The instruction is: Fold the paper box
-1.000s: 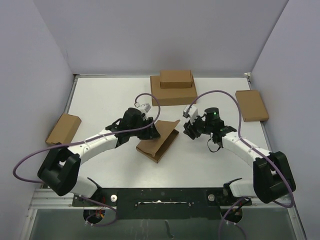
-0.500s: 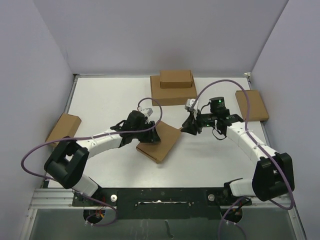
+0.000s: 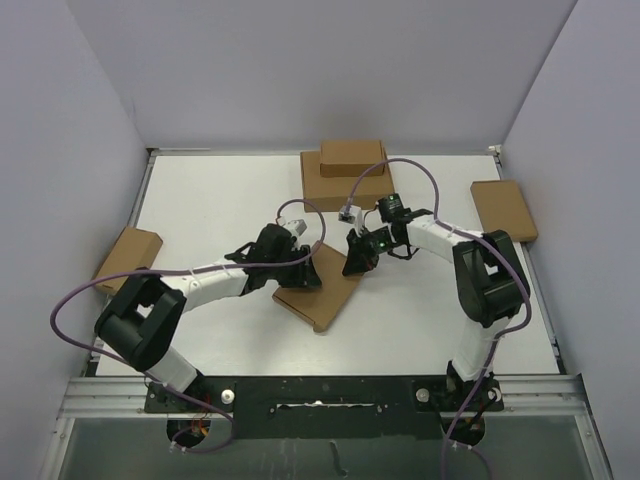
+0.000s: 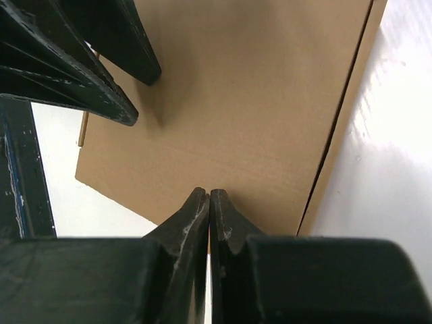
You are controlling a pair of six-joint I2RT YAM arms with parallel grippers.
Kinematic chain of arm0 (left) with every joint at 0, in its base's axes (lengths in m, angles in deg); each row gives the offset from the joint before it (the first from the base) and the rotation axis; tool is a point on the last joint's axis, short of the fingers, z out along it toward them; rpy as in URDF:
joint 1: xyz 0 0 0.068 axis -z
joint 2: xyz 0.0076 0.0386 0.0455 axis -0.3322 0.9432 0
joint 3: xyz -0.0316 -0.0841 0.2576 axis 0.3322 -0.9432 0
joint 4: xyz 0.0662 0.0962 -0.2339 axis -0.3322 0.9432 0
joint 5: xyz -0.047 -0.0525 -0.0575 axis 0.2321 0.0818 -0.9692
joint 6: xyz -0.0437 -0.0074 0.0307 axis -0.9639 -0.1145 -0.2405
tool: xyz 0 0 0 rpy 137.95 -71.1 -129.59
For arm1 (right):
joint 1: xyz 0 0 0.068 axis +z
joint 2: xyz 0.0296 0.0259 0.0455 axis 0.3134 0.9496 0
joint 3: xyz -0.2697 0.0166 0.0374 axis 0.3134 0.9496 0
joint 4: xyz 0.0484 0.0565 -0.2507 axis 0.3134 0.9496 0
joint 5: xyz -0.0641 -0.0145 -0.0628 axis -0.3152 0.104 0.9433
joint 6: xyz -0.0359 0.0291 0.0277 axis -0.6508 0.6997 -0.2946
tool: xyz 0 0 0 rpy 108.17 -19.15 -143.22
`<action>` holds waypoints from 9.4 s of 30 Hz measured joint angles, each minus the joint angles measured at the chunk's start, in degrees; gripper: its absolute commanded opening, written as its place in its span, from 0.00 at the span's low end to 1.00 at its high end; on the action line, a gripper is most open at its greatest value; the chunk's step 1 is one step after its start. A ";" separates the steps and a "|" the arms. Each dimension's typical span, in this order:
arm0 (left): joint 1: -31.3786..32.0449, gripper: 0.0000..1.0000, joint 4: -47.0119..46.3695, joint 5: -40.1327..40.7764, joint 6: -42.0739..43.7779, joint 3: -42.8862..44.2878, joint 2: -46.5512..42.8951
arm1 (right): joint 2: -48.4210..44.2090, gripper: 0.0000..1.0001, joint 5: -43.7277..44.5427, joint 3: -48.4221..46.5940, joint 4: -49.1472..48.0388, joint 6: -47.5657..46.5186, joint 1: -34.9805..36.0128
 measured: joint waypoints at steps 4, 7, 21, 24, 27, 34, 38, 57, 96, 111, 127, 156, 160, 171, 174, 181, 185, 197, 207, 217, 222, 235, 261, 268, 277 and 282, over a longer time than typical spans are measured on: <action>-0.02 0.38 -0.85 -0.44 -0.09 0.00 1.09 | 1.16 0.01 2.05 -0.26 1.95 0.00 0.02; 0.00 0.38 -1.53 -0.76 -0.13 0.00 1.38 | 1.66 0.02 3.28 -1.09 2.64 0.02 0.02; 0.04 0.49 -0.48 -0.90 -0.02 0.04 -0.57 | -0.42 0.19 -1.60 -1.22 3.10 0.59 -2.03; -0.09 0.56 0.79 -0.09 0.22 0.02 -3.87 | -2.89 0.21 -4.13 -1.18 2.36 1.27 -2.78; -0.42 0.67 0.98 1.22 1.11 -0.26 -8.79 | -3.89 0.22 -6.69 -0.66 0.63 2.67 -3.87; -5.81 0.98 -3.34 3.89 2.60 -10.86 -22.91 | -3.96 0.31 -9.64 3.56 -1.60 6.84 -6.62; -12.44 0.98 -4.90 1.31 1.40 -15.98 -24.22 | -3.91 0.23 -10.93 3.56 -1.99 7.41 -8.00; -17.46 0.85 -11.28 -8.37 -1.77 -17.03 -10.01 | 6.38 0.08 -5.57 -1.62 4.70 4.39 -1.88; -9.66 0.49 -26.97 -13.05 -16.33 -18.43 -1.53 | 8.44 0.08 -5.68 -3.78 12.57 0.22 -3.50; -8.31 0.25 -31.15 -15.32 -13.22 -18.27 -2.36 | 8.22 0.25 -8.09 -3.82 14.62 -3.87 -5.46; -7.08 0.18 1.20 -9.03 9.38 -1.64 -17.44 | -3.23 0.26 -18.62 -3.61 13.99 -4.55 -21.81; 30.12 0.16 -6.16 38.47 71.10 1.40 -4.87 | -3.28 0.27 -18.32 -1.55 9.35 0.90 -26.71; 31.30 0.20 -12.87 40.09 76.00 0.48 -0.42 | -3.28 0.27 -18.14 -1.46 9.33 1.01 -26.75; 32.30 0.40 -24.39 41.75 79.67 -1.01 7.52 | -3.28 0.29 -18.34 -1.42 9.35 0.76 -26.23; 32.39 0.49 -24.52 41.77 78.42 -1.03 8.96 | -3.28 0.29 -18.34 -1.42 9.44 0.28 -24.96; 33.00 0.77 -22.29 41.27 74.69 -1.46 10.19 | -3.15 0.29 -17.59 -1.42 11.04 -1.77 -19.74; 33.53 0.90 -18.91 40.24 71.36 -1.51 10.03 | -2.84 0.29 -16.83 -1.42 11.80 -2.51 -19.43; 33.53 0.98 -4.17 26.16 51.89 -1.70 -1.40 | -2.84 0.28 -13.57 -1.44 12.72 -4.11 -19.50; 17.73 0.67 -10.12 11.78 15.82 -11.72 -17.03 | -0.66 0.17 -6.10 -3.04 14.56 -7.19 -16.52; 9.35 0.73 -11.54 9.46 -9.16 -18.80 -15.80 | 4.92 0.16 0.26 -4.52 15.85 -7.61 -13.49; 7.37 0.72 -8.22 9.42 -11.87 -11.58 -7.82 | 4.92 0.16 0.59 -4.79 16.22 -8.00 -13.44; 2.51 0.57 0.57 8.24 -5.97 3.78 5.81 | -1.90 0.28 -0.02 -4.79 17.18 -12.66 -14.84; -0.09 0.64 13.90 1.64 8.85 36.09 25.03 | 2.21 0.10 11.06 -6.88 20.37 -21.55 -18.47; -0.15 0.64 14.56 8.85 12.63 33.62 20.48 | 1.60 0.10 11.26 -5.27 21.31 -23.06 -18.71; 0.26 0.63 6.73 9.25 2.01 5.31 -11.41 | -0.68 0.10 11.56 -2.71 21.66 -24.90 -17.66; 2.75 0.64 2.51 9.16 -7.54 -9.27 -18.18 | -1.70 0.10 11.26 -1.20 22.82 -26.51 -16.87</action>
